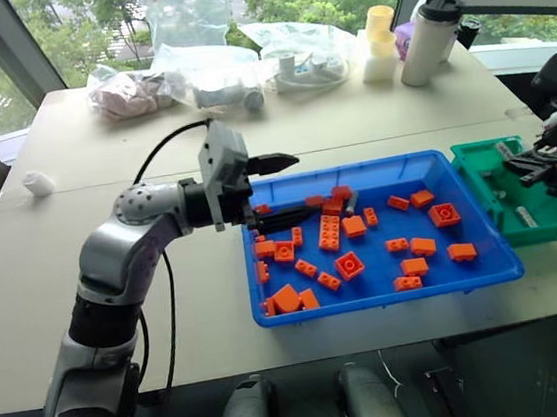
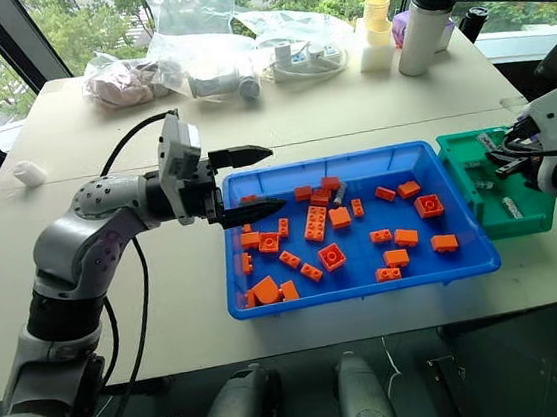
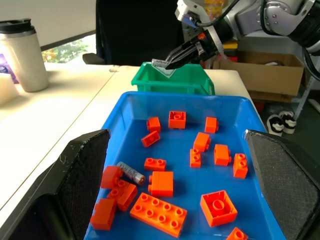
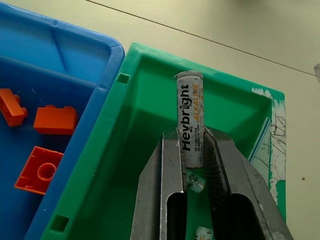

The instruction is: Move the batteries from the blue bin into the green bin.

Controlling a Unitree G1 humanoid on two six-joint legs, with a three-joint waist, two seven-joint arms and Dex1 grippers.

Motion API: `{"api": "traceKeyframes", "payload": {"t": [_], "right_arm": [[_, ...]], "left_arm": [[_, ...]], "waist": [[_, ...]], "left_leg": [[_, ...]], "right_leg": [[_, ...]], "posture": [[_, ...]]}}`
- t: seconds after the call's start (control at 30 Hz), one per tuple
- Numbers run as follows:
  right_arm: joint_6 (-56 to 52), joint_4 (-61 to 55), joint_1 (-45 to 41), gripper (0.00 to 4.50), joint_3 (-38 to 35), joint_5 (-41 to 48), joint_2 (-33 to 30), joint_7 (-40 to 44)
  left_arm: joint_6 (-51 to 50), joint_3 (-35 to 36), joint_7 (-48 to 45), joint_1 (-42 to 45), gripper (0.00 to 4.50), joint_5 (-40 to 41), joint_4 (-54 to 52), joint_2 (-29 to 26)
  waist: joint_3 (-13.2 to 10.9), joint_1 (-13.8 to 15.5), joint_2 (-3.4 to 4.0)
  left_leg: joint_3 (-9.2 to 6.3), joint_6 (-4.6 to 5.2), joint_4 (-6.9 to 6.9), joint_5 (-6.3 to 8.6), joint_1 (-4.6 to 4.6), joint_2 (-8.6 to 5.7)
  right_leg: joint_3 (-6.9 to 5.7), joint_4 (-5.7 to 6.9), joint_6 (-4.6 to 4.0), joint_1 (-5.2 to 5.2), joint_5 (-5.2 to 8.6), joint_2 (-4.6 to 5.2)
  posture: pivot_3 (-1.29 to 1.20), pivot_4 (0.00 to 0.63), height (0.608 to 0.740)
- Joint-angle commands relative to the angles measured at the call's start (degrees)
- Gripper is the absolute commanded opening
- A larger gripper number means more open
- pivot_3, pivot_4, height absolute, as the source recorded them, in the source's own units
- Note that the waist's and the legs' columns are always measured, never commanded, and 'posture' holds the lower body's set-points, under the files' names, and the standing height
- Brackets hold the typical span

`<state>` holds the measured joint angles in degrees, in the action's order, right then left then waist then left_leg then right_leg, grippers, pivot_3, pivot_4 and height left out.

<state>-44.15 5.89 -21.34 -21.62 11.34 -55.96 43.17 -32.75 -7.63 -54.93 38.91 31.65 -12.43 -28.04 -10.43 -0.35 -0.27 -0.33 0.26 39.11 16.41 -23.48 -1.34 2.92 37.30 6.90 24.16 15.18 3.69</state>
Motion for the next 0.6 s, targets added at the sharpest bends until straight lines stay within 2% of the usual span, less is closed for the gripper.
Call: {"api": "traceKeyframes", "payload": {"t": [0.03,0.1,0.17,0.37,0.5,0.6], "right_arm": [[-0.29,-0.21,-0.32,0.00,-1.88,-0.34,-1.69,-2.46],[-0.01,1.39,-0.79,0.00,-1.37,-0.38,-1.71,-3.17],[0.31,2.60,-1.22,1.10,-0.68,-0.51,-1.91,-3.61],[1.45,2.61,-2.62,4.01,0.04,0.08,-2.56,-3.42],[1.09,-1.49,-6.35,4.01,0.33,3.43,-1.69,-1.49],[0.66,-5.99,-9.57,4.01,3.60,6.86,-0.21,2.00]], "left_arm": [[2.29,-0.35,-0.49,0.68,4.50,-1.55,0.31,0.36],[2.33,-0.50,-0.43,0.71,4.50,-1.73,0.40,0.72],[2.26,-0.48,-0.41,0.65,4.50,-2.03,0.35,0.81],[1.70,0.40,-0.21,-0.17,4.50,-2.61,-0.60,-0.14],[0.76,1.10,0.03,-0.51,4.50,-2.61,-1.51,-1.87],[-0.52,1.31,-0.77,-0.58,4.50,-2.85,-2.18,-5.12]], "waist": [[0.00,-0.28,0.00],[0.00,-0.32,0.00],[0.00,-0.32,0.00],[0.00,-0.33,0.00],[0.00,-0.45,0.00],[-0.01,-0.76,0.01]], "left_leg": [[0.00,0.00,0.00,0.00,0.00,0.00],[-0.01,0.00,-0.01,0.00,0.00,0.01],[-0.01,0.00,-0.01,0.00,0.00,0.01],[-0.01,0.00,0.00,0.00,0.00,0.01],[-0.02,0.00,-0.01,0.00,0.00,0.02],[-0.02,0.00,-0.02,0.00,0.00,0.06]], "right_leg": [[0.00,0.00,0.00,0.00,0.00,0.00],[0.00,0.00,0.00,0.00,0.00,-0.01],[0.00,0.00,0.00,0.00,0.00,-0.01],[0.00,0.00,0.00,0.00,0.00,-0.01],[0.00,0.00,0.00,0.00,0.00,-0.02],[0.00,0.01,0.00,0.02,0.00,-0.06]], "posture": [[0.00,0.150,0.740],[0.00,0.150,0.740],[0.00,0.150,0.740],[0.00,0.150,0.740],[0.00,0.150,0.740],[0.00,0.150,0.740]]}}
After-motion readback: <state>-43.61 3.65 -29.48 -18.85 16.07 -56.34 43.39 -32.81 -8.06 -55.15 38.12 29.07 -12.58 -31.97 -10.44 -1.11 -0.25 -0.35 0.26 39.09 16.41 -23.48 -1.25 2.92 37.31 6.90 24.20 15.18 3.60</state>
